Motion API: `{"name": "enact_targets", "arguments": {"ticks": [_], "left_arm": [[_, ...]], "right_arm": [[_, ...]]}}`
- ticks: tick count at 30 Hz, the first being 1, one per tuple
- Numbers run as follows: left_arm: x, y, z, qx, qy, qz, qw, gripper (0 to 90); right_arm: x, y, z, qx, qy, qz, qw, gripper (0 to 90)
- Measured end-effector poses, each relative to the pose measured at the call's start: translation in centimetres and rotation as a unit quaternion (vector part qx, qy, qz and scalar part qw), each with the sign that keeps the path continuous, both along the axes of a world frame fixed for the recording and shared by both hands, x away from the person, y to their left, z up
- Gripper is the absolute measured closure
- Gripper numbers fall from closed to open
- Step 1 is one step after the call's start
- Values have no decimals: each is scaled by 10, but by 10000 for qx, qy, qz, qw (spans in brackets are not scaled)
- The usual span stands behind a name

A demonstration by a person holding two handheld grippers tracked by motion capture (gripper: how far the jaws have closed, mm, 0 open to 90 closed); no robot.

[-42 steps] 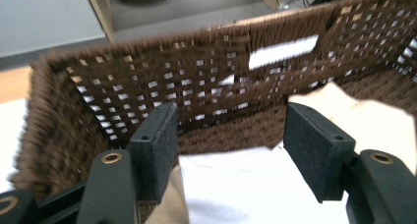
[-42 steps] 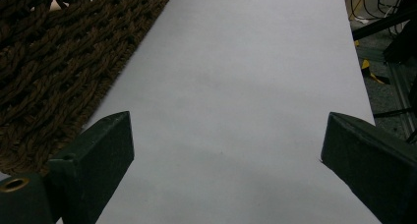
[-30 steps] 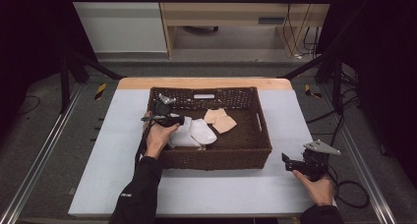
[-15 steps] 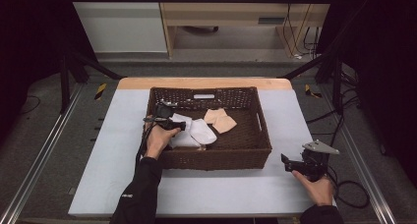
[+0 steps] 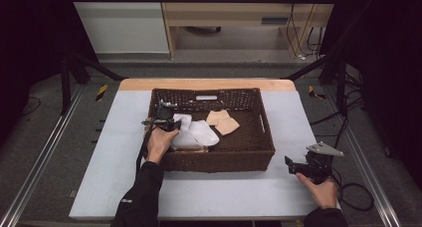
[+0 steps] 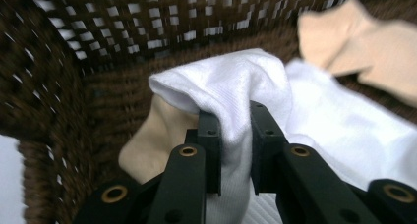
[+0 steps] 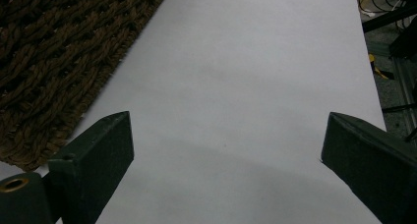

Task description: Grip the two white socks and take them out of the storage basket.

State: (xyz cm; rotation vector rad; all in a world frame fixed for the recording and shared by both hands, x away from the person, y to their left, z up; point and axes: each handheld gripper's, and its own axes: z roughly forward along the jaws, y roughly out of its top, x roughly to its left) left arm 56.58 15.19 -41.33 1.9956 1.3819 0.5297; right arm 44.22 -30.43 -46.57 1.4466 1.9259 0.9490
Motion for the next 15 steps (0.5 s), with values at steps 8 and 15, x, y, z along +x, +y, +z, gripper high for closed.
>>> {"name": "enact_targets", "arguments": {"ticks": [8,15], "left_arm": [[-11,4,20,-451,-892,-108,9949,788],[-23,9,43,-845,-1548,-33,9843,791]], "right_arm": [[0,0,0,-22,3,-16,10000,59],[0,-1,0,-32,-18,-12,10000,60]]}}
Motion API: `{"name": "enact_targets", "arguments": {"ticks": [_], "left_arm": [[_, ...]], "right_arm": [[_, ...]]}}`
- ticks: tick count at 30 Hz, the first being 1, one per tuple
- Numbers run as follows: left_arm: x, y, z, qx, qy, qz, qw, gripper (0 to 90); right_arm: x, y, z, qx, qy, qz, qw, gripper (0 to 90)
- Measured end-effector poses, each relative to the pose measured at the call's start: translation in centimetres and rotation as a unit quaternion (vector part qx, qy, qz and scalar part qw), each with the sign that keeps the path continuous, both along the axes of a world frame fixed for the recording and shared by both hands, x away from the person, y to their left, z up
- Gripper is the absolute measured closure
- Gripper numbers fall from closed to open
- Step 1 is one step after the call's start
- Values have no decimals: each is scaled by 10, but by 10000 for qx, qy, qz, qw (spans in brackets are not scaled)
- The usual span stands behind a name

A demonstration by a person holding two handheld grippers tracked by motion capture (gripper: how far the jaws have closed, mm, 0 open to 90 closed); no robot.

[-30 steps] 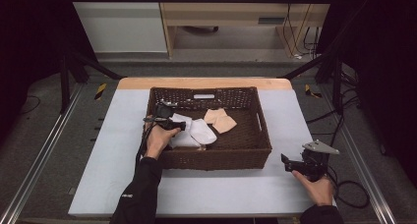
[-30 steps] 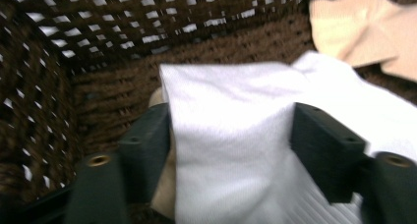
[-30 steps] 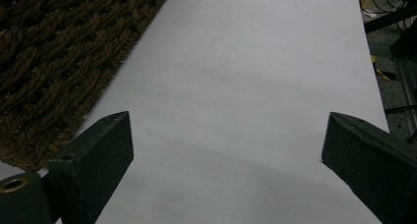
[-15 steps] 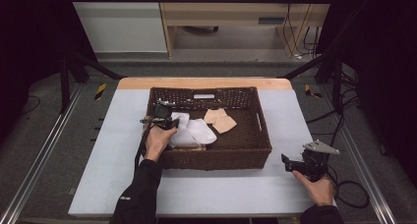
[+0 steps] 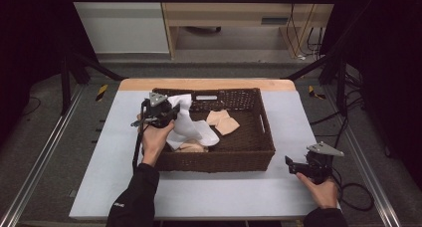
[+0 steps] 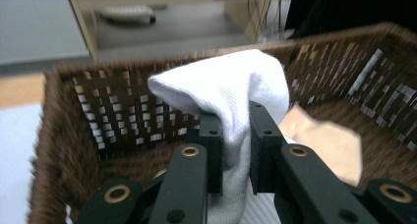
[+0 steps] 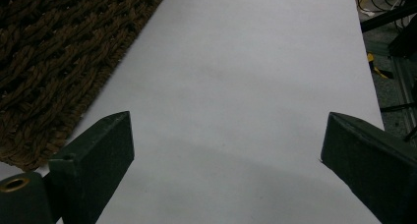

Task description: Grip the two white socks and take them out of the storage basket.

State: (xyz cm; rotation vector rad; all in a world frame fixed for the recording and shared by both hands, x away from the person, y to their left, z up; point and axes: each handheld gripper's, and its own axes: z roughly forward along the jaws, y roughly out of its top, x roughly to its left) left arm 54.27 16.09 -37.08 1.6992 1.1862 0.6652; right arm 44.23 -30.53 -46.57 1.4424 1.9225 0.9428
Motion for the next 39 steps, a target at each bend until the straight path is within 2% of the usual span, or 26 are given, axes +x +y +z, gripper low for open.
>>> {"name": "enact_targets", "arguments": {"ticks": [6,12,18,30,34,38,39], "left_arm": [[-12,-1,19,-199,-448,-49,9988,791],[-23,1,37,-384,-669,-82,9970,792],[-34,6,54,-656,-907,-153,9936,791],[-53,20,76,-823,-1158,-240,9896,791],[-56,26,79,-825,-1180,-212,9893,790],[-61,37,83,-858,-1220,-157,9887,790],[-64,44,85,-901,-1257,-115,9879,790]], "right_arm": [[0,0,0,18,-7,-18,10000,60],[0,0,0,3,-22,-5,10000,59],[0,0,0,21,-35,-14,10000,61],[-1,0,0,-21,-36,-12,10000,61],[-1,0,1,4,-30,-12,10000,61],[-1,0,0,-24,-24,-3,10000,61],[-1,0,0,-28,-22,-2,10000,61]]}}
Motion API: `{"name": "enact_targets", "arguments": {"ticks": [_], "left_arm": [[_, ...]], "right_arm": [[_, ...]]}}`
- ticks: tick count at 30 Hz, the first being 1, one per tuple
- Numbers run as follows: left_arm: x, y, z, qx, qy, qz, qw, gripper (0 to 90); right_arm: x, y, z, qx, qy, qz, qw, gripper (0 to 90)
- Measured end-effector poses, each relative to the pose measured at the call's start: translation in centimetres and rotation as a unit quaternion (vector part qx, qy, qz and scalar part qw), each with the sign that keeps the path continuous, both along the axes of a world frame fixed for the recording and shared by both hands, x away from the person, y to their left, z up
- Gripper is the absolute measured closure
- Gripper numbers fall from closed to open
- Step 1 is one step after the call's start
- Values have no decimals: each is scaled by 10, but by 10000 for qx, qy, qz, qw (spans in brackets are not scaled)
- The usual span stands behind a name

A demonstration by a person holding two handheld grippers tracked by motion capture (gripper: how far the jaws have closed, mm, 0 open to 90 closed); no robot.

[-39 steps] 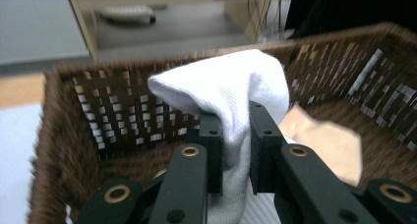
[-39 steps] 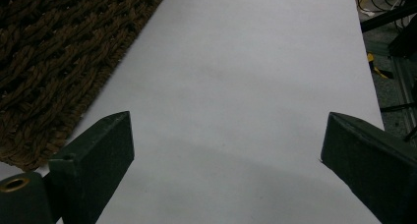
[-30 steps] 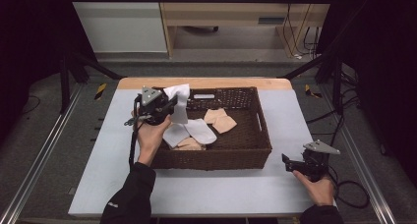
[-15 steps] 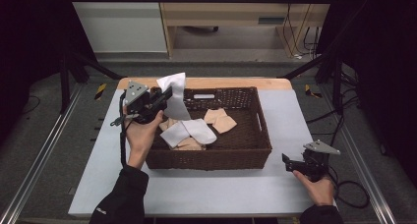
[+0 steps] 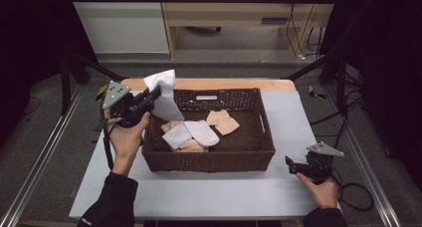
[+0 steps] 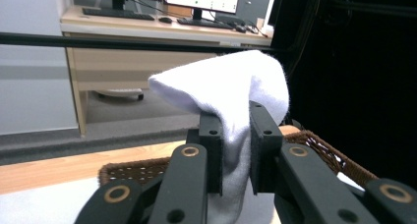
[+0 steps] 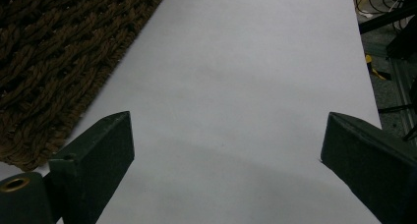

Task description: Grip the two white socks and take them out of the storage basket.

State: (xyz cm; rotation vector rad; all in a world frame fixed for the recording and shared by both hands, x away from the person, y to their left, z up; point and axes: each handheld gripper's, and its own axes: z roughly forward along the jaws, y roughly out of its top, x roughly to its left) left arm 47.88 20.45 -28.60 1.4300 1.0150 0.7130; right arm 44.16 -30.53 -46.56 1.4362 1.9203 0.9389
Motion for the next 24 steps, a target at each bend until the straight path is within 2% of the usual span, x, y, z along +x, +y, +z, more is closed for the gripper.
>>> {"name": "enact_targets", "arguments": {"ticks": [12,16,24], "left_arm": [[-18,44,10,-90,-104,279,9995,790],[-24,60,9,-101,-92,414,9991,790],[-33,85,4,-269,-94,634,9976,790]], "right_arm": [[0,0,0,-5,6,-21,10000,61],[0,0,0,1,17,-25,10000,61],[0,0,-1,-10,15,-25,10000,61]]}}
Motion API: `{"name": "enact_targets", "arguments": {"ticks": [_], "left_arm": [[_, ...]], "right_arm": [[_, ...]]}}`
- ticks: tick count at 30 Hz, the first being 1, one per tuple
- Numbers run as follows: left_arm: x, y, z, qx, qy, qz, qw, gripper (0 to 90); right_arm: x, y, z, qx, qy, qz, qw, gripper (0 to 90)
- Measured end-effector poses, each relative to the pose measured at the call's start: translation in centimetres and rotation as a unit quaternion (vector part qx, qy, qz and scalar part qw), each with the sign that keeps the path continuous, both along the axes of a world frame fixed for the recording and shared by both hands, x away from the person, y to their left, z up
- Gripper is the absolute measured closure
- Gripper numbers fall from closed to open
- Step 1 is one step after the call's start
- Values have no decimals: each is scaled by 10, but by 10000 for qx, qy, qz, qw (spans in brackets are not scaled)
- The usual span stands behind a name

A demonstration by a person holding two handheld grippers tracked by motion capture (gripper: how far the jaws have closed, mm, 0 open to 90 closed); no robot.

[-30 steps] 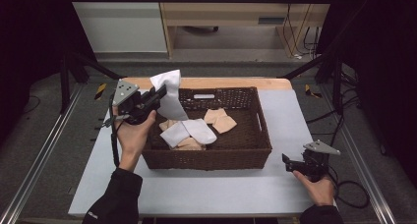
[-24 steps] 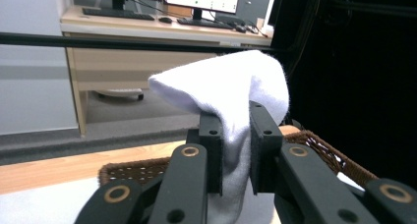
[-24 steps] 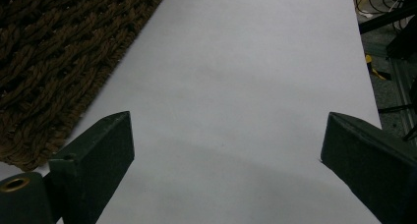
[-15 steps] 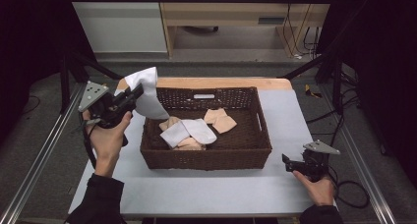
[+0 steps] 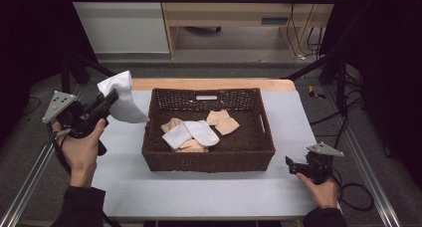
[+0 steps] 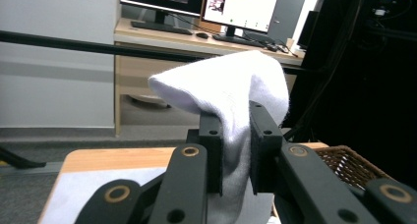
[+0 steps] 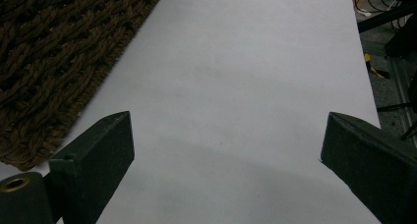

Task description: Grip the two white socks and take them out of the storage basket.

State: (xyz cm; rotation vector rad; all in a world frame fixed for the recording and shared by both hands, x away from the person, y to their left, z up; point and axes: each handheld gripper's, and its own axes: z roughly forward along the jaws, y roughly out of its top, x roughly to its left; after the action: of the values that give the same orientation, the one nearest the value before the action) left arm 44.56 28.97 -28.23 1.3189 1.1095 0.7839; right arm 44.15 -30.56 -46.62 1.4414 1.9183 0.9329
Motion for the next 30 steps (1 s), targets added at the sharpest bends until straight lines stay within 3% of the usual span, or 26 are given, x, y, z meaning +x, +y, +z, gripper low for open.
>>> {"name": "enact_targets", "arguments": {"ticks": [3,9,13,15,18,19,22,26,30], "left_arm": [[-4,10,-6,-10,-7,115,9999,790],[-8,28,-30,-59,200,288,9994,790],[-7,35,-52,-26,419,371,9984,790],[-7,36,-57,-15,462,384,9982,790],[-6,38,-80,69,765,389,9963,790],[-6,38,-80,69,765,389,9963,790],[-3,37,-100,270,1146,367,9924,789],[-2,36,-111,401,1354,353,9893,787],[2,33,-127,532,1677,286,9840,783]], "right_arm": [[0,0,0,10,13,-15,10000,61],[0,0,0,5,19,-19,10000,61],[0,0,0,5,18,-17,10000,61],[0,0,0,13,14,-20,10000,61],[0,0,0,14,18,-21,10000,61],[0,0,0,14,18,-21,10000,61],[0,0,0,2,25,-12,10000,62],[0,0,0,5,27,-9,10000,62],[-1,0,0,-9,23,10,10000,64]]}}
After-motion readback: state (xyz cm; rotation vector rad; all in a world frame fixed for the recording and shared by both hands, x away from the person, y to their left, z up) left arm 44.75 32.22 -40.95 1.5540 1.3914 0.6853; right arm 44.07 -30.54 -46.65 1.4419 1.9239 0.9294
